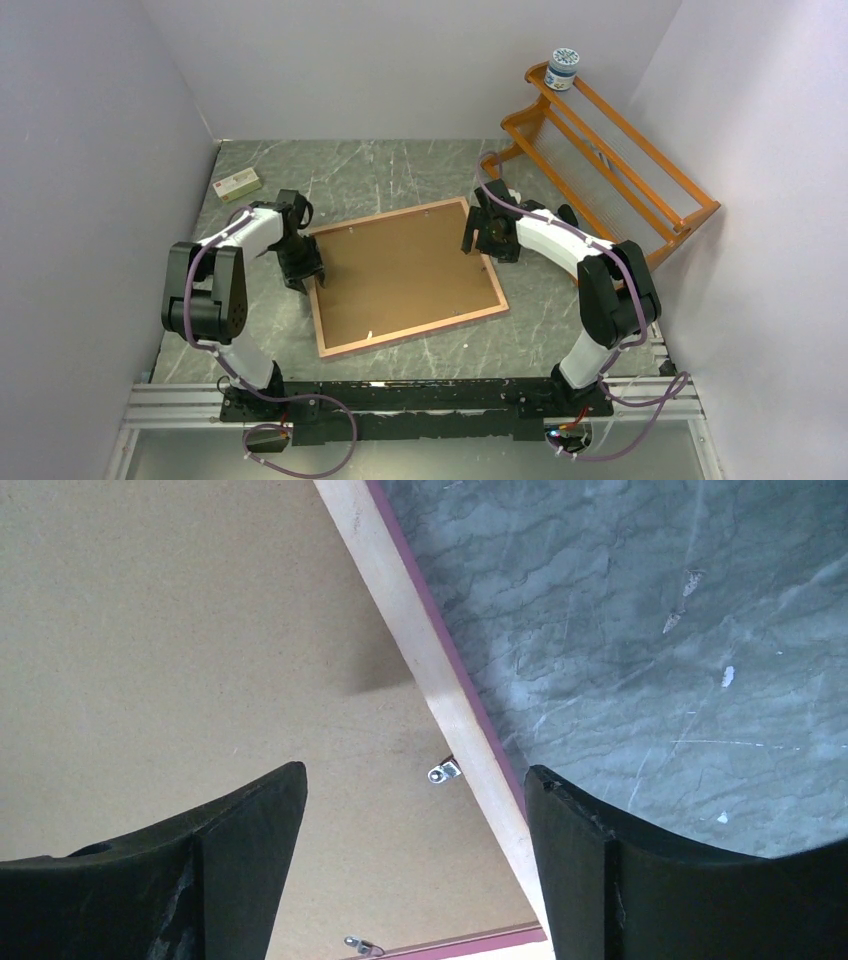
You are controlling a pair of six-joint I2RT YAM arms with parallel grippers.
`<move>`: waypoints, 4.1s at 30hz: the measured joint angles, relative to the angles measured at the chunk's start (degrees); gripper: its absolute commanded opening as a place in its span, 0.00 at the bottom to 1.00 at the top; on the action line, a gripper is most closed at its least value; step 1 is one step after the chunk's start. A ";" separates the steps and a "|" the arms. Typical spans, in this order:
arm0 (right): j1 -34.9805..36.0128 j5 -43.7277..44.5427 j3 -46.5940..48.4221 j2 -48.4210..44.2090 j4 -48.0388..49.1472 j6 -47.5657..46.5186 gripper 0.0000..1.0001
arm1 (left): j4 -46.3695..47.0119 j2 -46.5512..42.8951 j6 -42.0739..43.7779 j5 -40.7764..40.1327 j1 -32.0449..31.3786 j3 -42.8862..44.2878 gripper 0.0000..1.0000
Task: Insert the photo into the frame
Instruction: Install the photo frame at the center of the board.
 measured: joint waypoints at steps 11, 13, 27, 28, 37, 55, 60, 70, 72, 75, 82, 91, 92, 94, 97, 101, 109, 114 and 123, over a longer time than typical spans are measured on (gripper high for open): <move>-0.55 -1.64 -0.02 0.00 0.17 -0.24 0.81 | 0.20 3.32 -0.76 -1.92 -0.70 0.20 0.62; -0.72 -1.81 -0.04 0.00 0.26 -0.24 0.80 | 0.20 3.43 -0.85 -1.88 -0.72 0.33 0.57; -1.14 -3.80 -0.98 0.15 1.31 -0.24 0.78 | 0.13 3.54 -3.39 -1.60 -0.68 0.37 0.34; -1.16 -3.96 -0.98 0.22 1.38 -0.24 0.78 | 0.09 3.54 -3.48 -1.64 -0.66 0.37 0.31; -1.18 -4.42 -0.98 0.85 1.51 -0.24 0.77 | 0.85 3.52 -3.67 -0.76 -0.44 0.22 0.67; -1.27 -4.42 -1.77 2.10 2.10 -0.24 0.76 | 1.42 5.90 -0.94 -1.73 -0.76 3.30 0.38; -1.31 -4.39 -1.79 2.54 2.29 -0.24 0.75 | 0.74 5.88 0.09 -2.51 -0.68 3.43 0.28; -1.31 -4.44 -1.79 2.99 2.29 -0.24 0.75 | -0.46 6.10 -0.37 -3.96 -0.61 4.11 0.03; -1.31 -4.44 -1.79 2.99 2.29 -0.24 0.75 | -0.61 6.16 -0.52 -4.04 -0.61 4.22 0.03; -1.31 -4.42 -1.79 2.99 2.29 -0.24 0.75 | -1.07 6.25 -1.03 -4.57 -0.61 4.50 0.14; -1.31 -4.42 -1.79 2.95 2.29 -0.24 0.75 | -0.98 6.27 -0.13 -5.25 -0.55 4.68 0.62; -1.31 -4.46 -1.79 2.95 2.40 -0.22 0.75 | 0.46 8.17 0.98 -3.39 -0.68 6.84 0.42; -1.31 -4.46 -1.84 2.95 2.47 -0.22 0.75 | 0.44 8.33 1.07 -3.34 -0.79 6.97 0.38; -1.31 -4.46 -1.90 2.95 2.62 -0.22 0.75 | -0.04 8.52 1.46 -3.56 -0.81 7.19 0.34; -1.31 -4.46 -1.97 2.95 2.73 -0.22 0.75 | -0.42 8.76 1.90 -3.17 -0.61 7.50 0.24; -1.31 -4.46 -1.97 2.95 2.75 -0.22 0.75 | -0.68 9.01 2.21 -3.15 -0.59 7.76 0.17; -1.31 -4.44 -1.97 2.95 2.73 -0.24 0.74 | -0.72 9.01 2.82 -3.06 -0.59 7.78 0.03; -1.31 -4.44 -1.97 2.95 2.73 -0.24 0.75 | -0.87 9.01 3.04 -2.99 -0.59 7.93 0.17; -1.55 -4.37 0.17 2.23 1.38 -0.22 0.78 | 1.03 7.87 1.73 -6.43 -0.63 8.39 0.66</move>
